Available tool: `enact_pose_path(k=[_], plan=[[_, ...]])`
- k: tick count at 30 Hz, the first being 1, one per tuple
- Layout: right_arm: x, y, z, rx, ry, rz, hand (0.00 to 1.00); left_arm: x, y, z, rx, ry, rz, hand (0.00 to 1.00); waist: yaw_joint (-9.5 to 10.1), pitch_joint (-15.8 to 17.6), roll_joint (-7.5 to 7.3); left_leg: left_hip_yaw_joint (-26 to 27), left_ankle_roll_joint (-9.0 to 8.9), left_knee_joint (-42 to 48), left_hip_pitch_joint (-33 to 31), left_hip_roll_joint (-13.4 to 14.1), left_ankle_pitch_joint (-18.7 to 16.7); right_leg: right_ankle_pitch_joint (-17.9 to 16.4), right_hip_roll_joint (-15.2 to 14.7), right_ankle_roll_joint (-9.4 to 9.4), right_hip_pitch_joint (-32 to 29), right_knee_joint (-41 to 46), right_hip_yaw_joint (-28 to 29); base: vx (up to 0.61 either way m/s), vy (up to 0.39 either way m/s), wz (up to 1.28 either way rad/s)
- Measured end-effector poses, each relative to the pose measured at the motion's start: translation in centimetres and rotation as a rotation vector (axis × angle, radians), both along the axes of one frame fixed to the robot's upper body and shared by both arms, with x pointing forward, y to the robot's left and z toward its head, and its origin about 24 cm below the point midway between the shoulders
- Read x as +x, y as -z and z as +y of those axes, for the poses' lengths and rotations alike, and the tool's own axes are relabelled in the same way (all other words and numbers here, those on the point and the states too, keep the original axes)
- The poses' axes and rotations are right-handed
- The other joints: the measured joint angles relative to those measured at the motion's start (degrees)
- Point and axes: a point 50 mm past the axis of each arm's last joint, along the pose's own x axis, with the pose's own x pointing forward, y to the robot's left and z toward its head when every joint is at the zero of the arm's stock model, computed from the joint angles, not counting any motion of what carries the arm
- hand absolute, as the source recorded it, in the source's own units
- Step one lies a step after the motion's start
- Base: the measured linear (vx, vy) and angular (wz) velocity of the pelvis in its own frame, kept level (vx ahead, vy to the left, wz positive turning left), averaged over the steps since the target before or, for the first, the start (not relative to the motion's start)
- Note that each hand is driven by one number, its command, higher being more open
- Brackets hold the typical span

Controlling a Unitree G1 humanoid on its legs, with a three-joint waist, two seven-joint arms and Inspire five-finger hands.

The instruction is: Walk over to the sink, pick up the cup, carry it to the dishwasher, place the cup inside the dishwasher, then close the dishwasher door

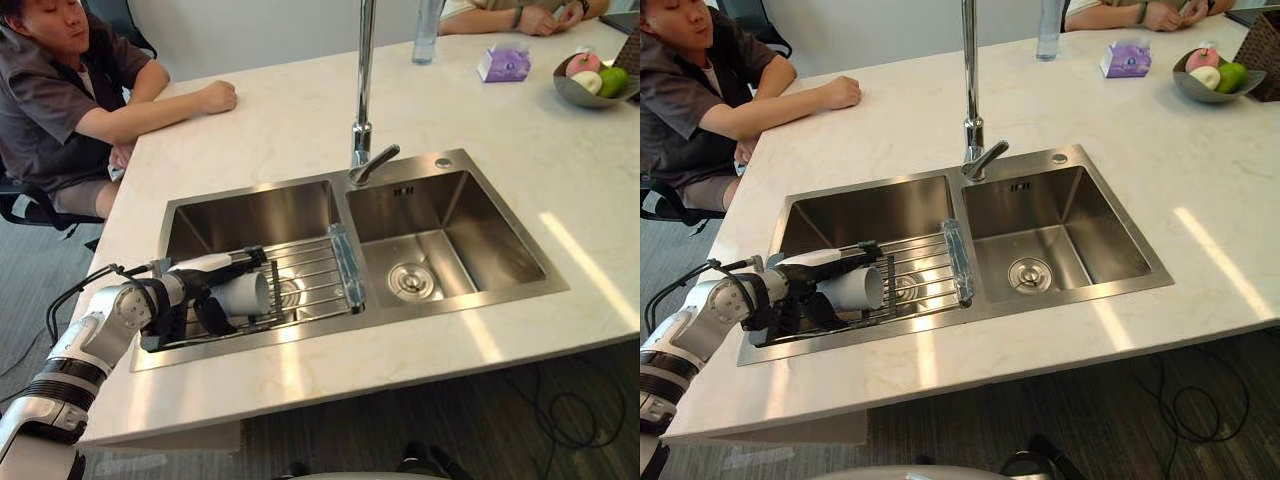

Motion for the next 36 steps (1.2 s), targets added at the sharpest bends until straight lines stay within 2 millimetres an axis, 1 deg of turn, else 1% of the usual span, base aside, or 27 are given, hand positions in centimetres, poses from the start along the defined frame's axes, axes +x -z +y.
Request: enact_pose_path(k=[3,4,8,11,14,17,20,23,25,26,27,28,31,32,34,36], plan=[[0.0,0.0,0.1,0.006,0.0,0.001,1.0,0.0,0.4,0.2,-0.001,-0.019,-0.001,1.0,0.0,0.0,-0.06,0.27,0.04,0.04,0.08,0.0,-0.03,0.12,0.0,-0.02,-0.09,0.0,0.3,-0.04,-0.009,-0.06],[0.0,0.0,0.2,0.008,0.0,0.001,1.0,0.0,0.5,0.2,0.008,-0.019,-0.006,0.0,0.0,0.02,-0.1,0.33,0.05,0.07,0.07,0.0,-0.04,0.15,0.0,-0.03,-0.13,-0.01,0.38,-0.04,-0.009,-0.04],[0.0,0.0,0.2,0.009,0.0,0.0,1.0,0.1,0.8,0.0,0.024,-0.015,-0.017,0.0,-0.04,-0.01,-0.19,0.52,0.07,0.1,0.07,0.02,-0.05,0.19,0.02,-0.06,-0.29,-0.01,0.59,-0.02,-0.006,-0.01],[-0.1,0.1,0.3,0.01,0.001,0.0,1.0,0.7,0.2,-0.1,0.02,-0.022,-0.065,0.0,-0.03,-0.07,-0.37,0.57,0.08,0.09,0.05,0.04,-0.1,0.18,0.04,-0.06,-0.41,-0.01,0.64,0.0,0.0,0.0],[-0.3,0.1,0.4,0.01,0.002,0.002,1.0,0.8,-0.1,-0.3,0.014,0.002,-0.098,0.0,-0.01,-0.09,-0.38,0.58,0.08,0.09,0.05,0.03,-0.19,0.18,0.04,-0.05,-0.43,-0.01,0.78,0.0,-0.004,-0.01],[-0.2,0.1,0.6,0.01,-0.004,-0.001,1.0,0.6,0.5,-0.9,0.006,0.045,-0.119,0.0,-0.05,0.01,-0.53,0.53,0.08,0.09,0.04,0.03,-0.19,0.19,0.03,-0.05,-0.43,-0.01,0.74,0.0,0.0,0.0],[-0.2,0.1,0.6,0.011,-0.011,0.0,1.0,0.6,0.3,-1.2,-0.016,0.069,-0.171,0.0,0.08,0.04,-0.87,0.29,0.09,0.12,-0.01,0.0,-0.18,0.19,-0.01,-0.04,-0.31,0.01,0.51,-0.02,-0.008,0.03],[-0.2,0.1,0.7,0.015,-0.021,-0.002,1.0,0.6,-0.2,-1.7,-0.049,0.094,-0.266,0.0,0.18,0.15,-1.15,-0.3,0.11,0.29,-0.02,-0.02,-0.16,0.19,-0.06,-0.04,0.13,0.24,-0.26,-0.01,-0.008,0.1],[-0.2,0.1,0.7,0.016,-0.035,0.003,1.0,0.4,-1.4,-2.3,-0.106,0.12,-0.419,0.0,0.38,0.13,-1.25,-1.0,0.14,0.53,-0.05,-0.11,-0.15,0.19,-0.17,-0.04,0.64,0.27,-1.19,-0.03,-0.009,0.14],[-0.2,0.1,0.7,0.016,-0.036,0.003,1.0,0.3,-1.8,-2.5,-0.123,0.128,-0.459,0.0,0.54,0.11,-1.29,-1.1,0.14,0.58,-0.06,-0.13,-0.15,0.19,-0.2,-0.04,0.72,0.27,-1.33,-0.04,-0.007,0.1],[-0.3,0.1,0.7,0.016,-0.035,0.007,1.0,0.0,-2.8,-2.9,-0.159,0.143,-0.546,0.0,0.99,0.08,-1.36,-1.31,0.14,0.69,-0.1,-0.17,-0.14,0.19,-0.26,-0.04,0.86,0.27,-1.52,-0.03,-0.006,0.07],[-0.4,0.1,0.7,0.016,-0.034,0.009,1.0,-0.1,-3.4,-3.1,-0.178,0.151,-0.593,0.0,1.2,0.05,-1.39,-1.47,0.15,0.77,-0.16,-0.19,-0.14,0.19,-0.29,-0.03,0.93,0.27,-1.66,-0.05,-0.01,0.13],[-0.7,0.1,0.7,0.013,-0.032,0.013,1.0,-1.2,-6.6,-3.5,-0.292,0.162,-0.834,0.0,1.84,-0.05,-1.57,-2.64,0.3,1.14,-0.8,-0.25,0.08,0.17,-0.39,-0.04,1.3,0.19,-2.83,-0.07,-0.016,0.18],[-0.7,0.1,0.7,0.01,-0.032,0.013,1.0,-1.8,-7.5,-3.2,-0.345,0.134,-0.907,0.0,1.93,-0.12,-1.61,-2.9,0.31,1.14,-0.77,-0.26,0.16,0.16,-0.39,-0.03,1.51,0.01,-3.11,-0.06,-0.014,0.13],[-0.9,0.1,0.7,0.006,-0.03,0.014,1.0,-2.4,-8.3,-2.7,-0.424,0.073,-1.001,0.0,2.22,-0.19,-1.62,-3.16,0.32,1.12,-0.76,-0.28,0.24,0.15,-0.41,-0.03,1.68,0.0,-3.38,-0.05,-0.009,0.08],[-1.2,0.2,0.9,0.0,-0.027,0.013,1.0,-3.5,-9.1,-1.7,-0.545,-0.046,-1.142,0.0,2.82,-0.23,-1.72,-3.59,0.32,1.1,-0.8,-0.29,0.37,0.15,-0.41,-0.03,1.88,-0.01,-3.75,-0.06,-0.013,0.09]])
